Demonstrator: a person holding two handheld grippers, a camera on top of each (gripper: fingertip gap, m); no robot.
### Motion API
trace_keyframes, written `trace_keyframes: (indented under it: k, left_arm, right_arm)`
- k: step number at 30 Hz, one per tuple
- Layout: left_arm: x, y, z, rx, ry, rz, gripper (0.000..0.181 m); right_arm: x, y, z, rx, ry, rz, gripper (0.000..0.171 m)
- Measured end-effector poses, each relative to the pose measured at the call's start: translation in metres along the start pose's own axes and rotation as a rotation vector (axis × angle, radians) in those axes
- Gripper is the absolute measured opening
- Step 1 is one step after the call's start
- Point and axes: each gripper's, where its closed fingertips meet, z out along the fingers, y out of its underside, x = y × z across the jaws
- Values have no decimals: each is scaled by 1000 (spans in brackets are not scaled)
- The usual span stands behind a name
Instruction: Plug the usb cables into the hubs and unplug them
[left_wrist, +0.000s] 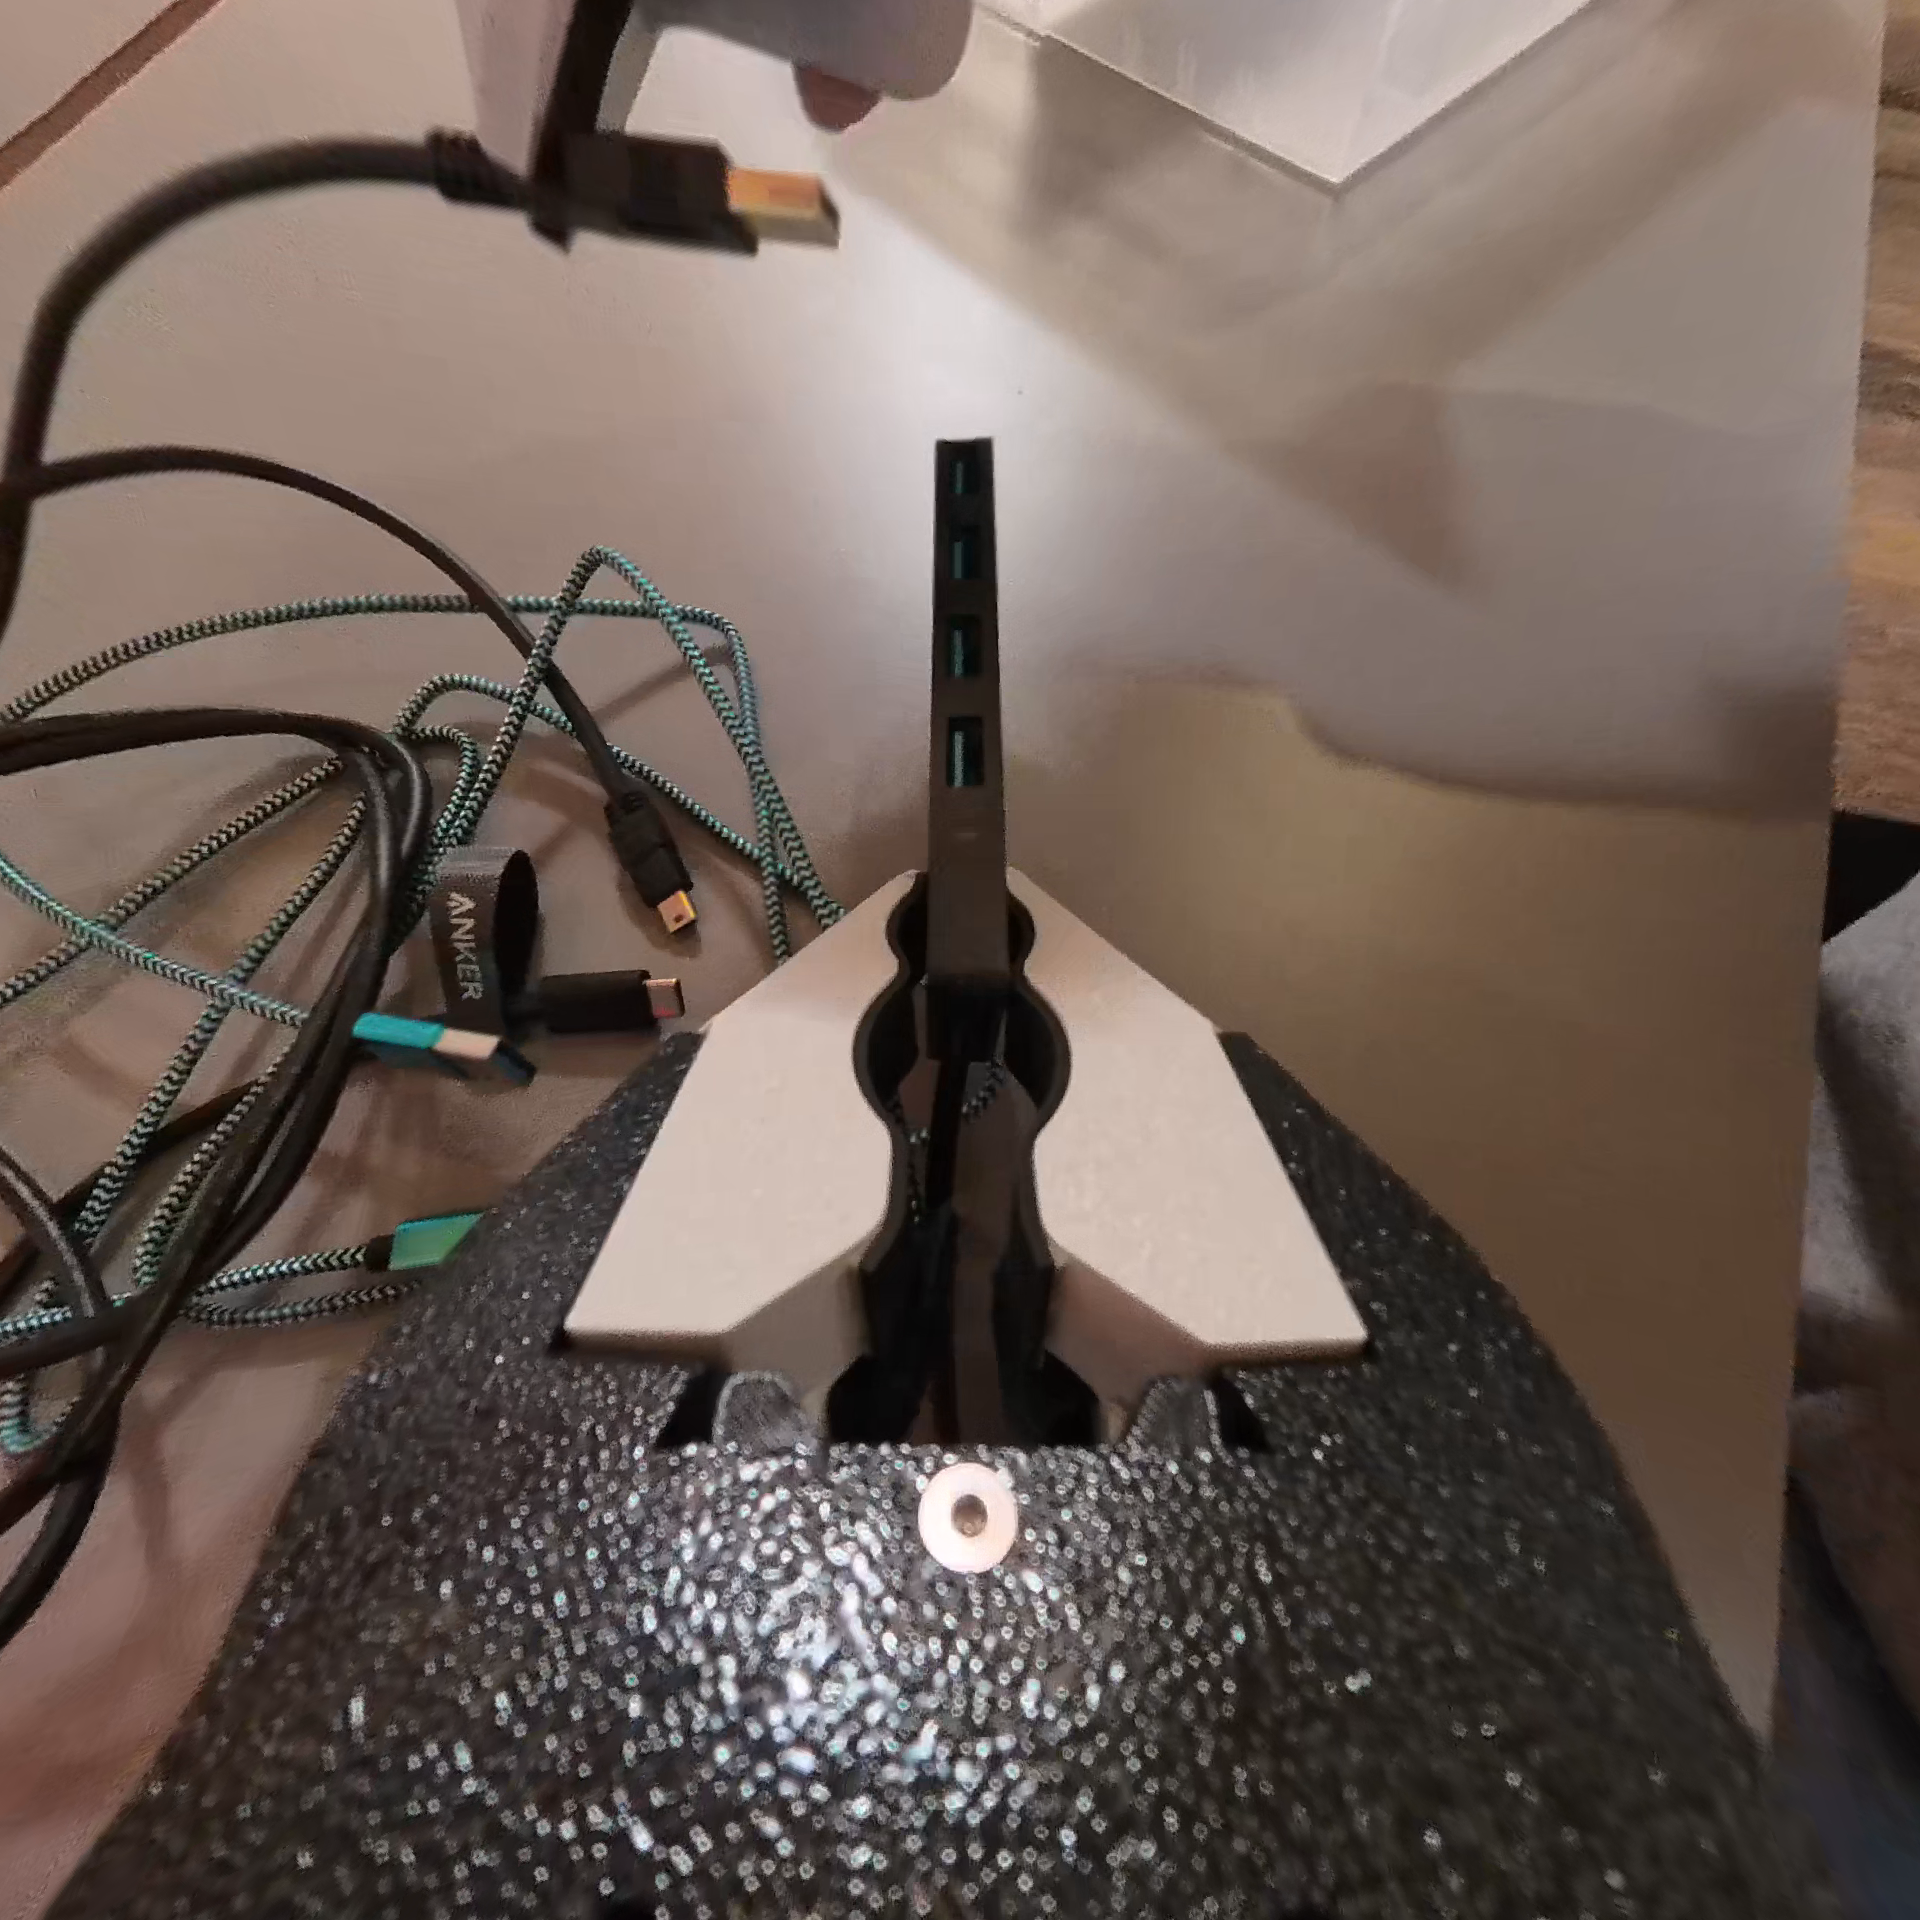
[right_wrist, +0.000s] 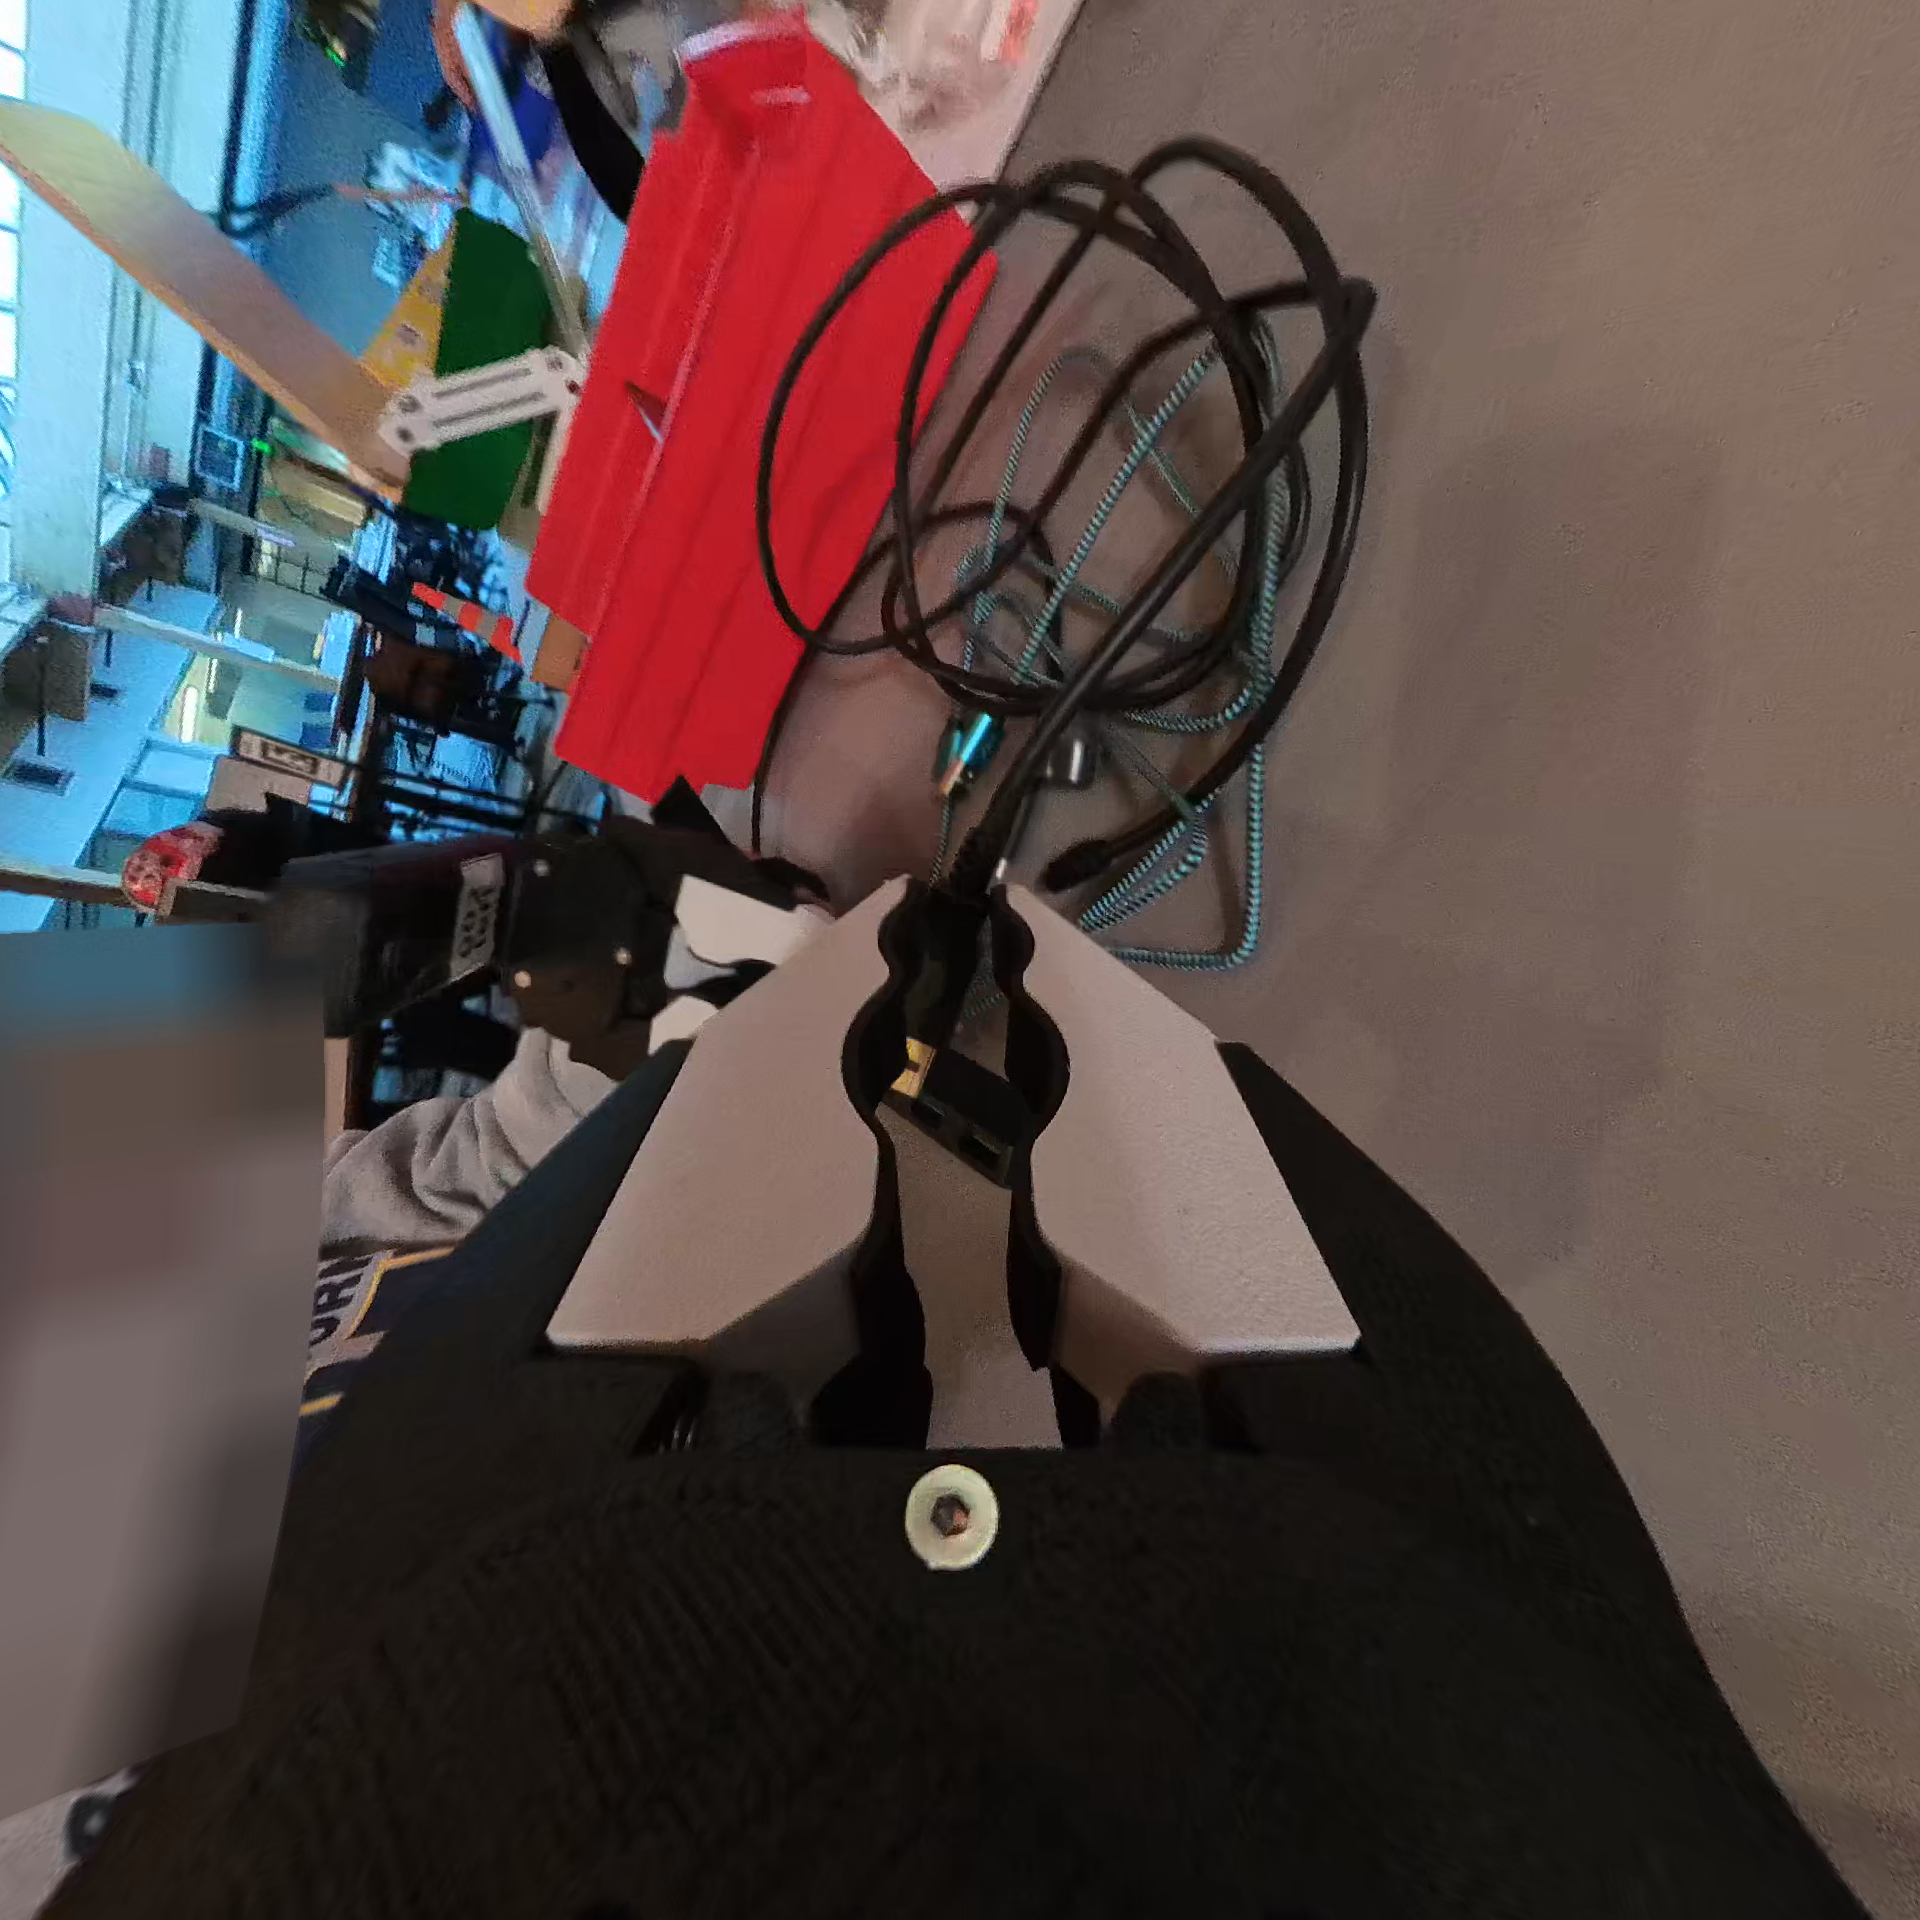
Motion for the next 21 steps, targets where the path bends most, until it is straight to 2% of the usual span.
trace_keyframes:
  k: [1,7,15,21]
  left_arm:
    - [0,-1,1,4,-3,-9,8]
    - [3,-2,6,-2,-19,-34,8]
    - [3,-1,11,-26,-26,-84,8]
    - [4,0,13,-39,-19,-102,8]
  right_arm:
    - [-4,-1,-2,31,-2,-26,10]
    - [-16,7,-4,205,54,-214,10]
    - [-22,21,-1,484,270,-588,11]
    - [-22,37,14,497,281,-630,11]
